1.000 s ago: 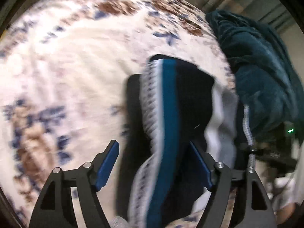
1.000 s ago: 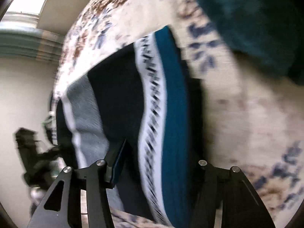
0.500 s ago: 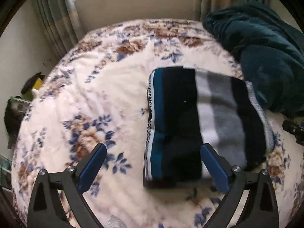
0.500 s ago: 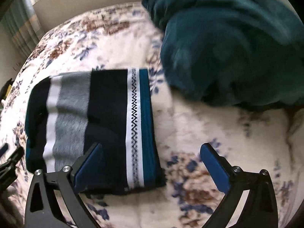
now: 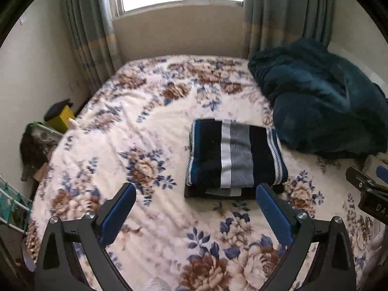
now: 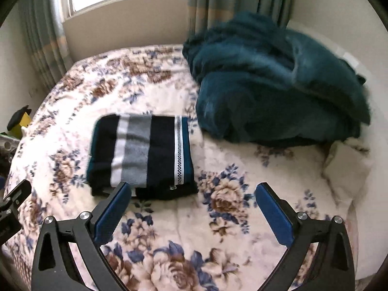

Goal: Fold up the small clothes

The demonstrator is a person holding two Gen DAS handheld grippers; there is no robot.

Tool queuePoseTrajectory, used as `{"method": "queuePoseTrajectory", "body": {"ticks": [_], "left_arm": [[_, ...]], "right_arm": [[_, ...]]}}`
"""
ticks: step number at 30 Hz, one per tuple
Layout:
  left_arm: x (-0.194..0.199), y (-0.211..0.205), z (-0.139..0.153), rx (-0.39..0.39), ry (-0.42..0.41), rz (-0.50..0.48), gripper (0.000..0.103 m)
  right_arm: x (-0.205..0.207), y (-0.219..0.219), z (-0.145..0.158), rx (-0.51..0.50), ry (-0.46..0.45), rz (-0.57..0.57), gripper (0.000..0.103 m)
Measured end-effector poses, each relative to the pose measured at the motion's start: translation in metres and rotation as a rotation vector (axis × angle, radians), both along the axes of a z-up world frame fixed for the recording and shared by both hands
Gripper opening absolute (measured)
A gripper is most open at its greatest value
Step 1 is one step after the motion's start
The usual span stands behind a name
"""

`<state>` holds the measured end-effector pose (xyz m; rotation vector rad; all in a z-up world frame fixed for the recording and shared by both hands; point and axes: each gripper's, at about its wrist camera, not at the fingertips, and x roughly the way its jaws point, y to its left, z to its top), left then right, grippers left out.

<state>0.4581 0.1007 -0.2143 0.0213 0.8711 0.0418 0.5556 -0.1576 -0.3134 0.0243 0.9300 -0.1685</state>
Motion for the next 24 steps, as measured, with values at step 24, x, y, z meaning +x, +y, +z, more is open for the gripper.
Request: {"method": "queuePoseTrajectory", "body": {"ticks": [24], "left_arm": [[-0.203, -0.01, 0.184, 0.005, -0.119, -0.016, 0.101]], "right_arm": [[-0.283, 0.013, 0.265, 0.032, -0.187, 0.055, 0.103]]}}
